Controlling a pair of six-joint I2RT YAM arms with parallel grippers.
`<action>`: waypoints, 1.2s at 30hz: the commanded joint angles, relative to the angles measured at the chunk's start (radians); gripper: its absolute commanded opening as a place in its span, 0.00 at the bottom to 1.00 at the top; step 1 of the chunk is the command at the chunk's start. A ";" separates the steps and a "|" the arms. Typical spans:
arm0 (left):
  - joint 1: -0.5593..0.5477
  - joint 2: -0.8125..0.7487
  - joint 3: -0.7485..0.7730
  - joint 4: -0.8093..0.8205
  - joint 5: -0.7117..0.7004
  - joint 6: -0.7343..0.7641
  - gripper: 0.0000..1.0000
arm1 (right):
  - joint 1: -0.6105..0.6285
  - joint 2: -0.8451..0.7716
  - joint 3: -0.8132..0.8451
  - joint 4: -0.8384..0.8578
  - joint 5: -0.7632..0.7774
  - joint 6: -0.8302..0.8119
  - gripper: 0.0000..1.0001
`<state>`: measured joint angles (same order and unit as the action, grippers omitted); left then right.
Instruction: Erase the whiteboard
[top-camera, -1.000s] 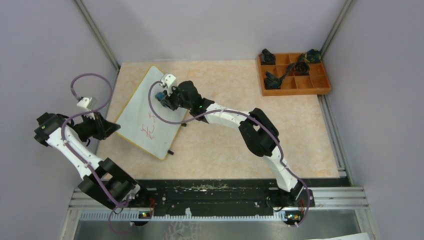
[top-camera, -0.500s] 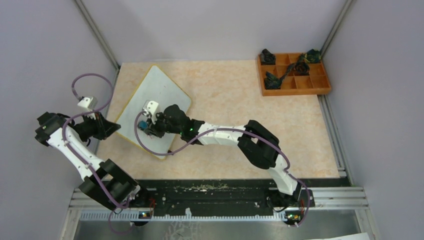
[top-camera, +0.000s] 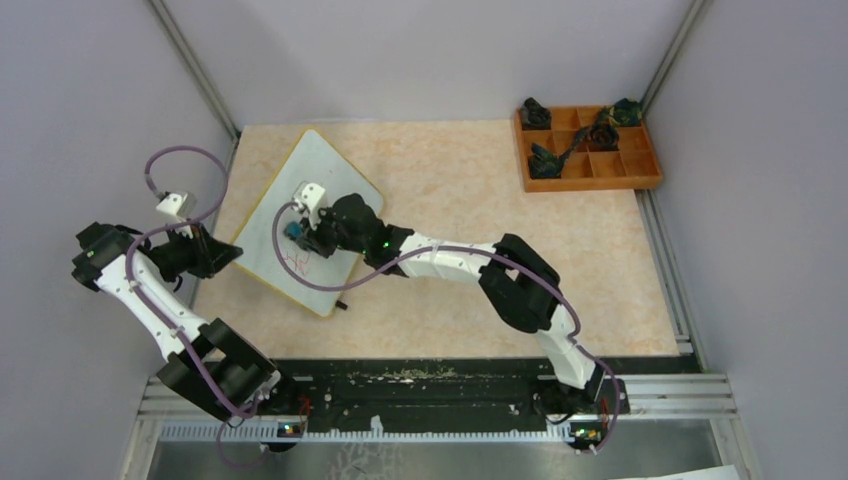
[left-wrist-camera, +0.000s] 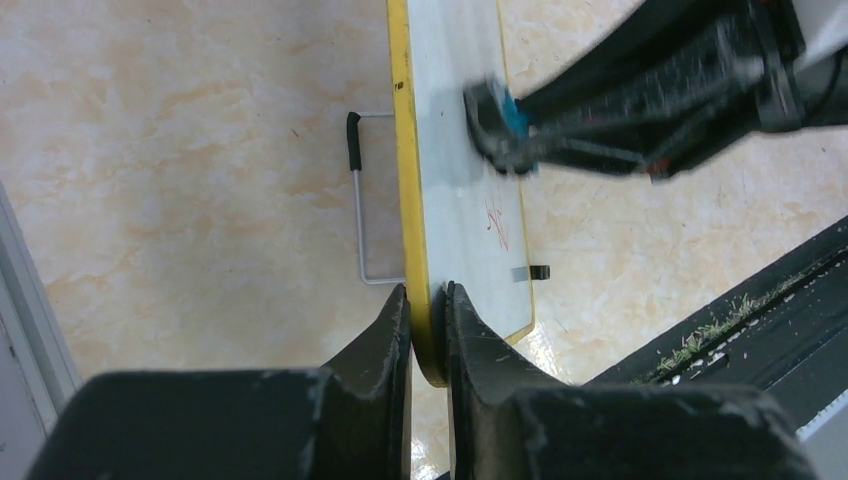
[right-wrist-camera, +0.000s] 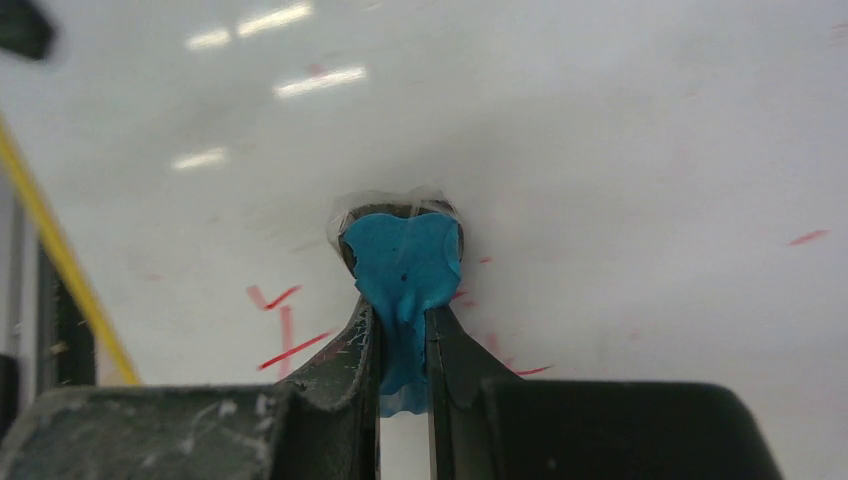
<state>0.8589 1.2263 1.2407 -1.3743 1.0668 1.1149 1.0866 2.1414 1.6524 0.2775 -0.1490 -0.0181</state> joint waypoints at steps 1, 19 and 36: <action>-0.018 -0.012 -0.029 -0.038 -0.056 0.058 0.00 | -0.113 0.043 0.132 -0.016 0.108 -0.010 0.00; -0.019 -0.013 -0.026 -0.040 -0.052 0.052 0.00 | -0.106 0.009 0.032 0.058 0.044 0.018 0.00; -0.023 -0.023 -0.035 -0.039 -0.056 0.050 0.00 | 0.110 -0.049 -0.075 0.155 0.009 0.104 0.00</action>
<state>0.8589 1.2205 1.2400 -1.3689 1.0645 1.1042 1.1484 2.1323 1.5818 0.3721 -0.0639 0.0303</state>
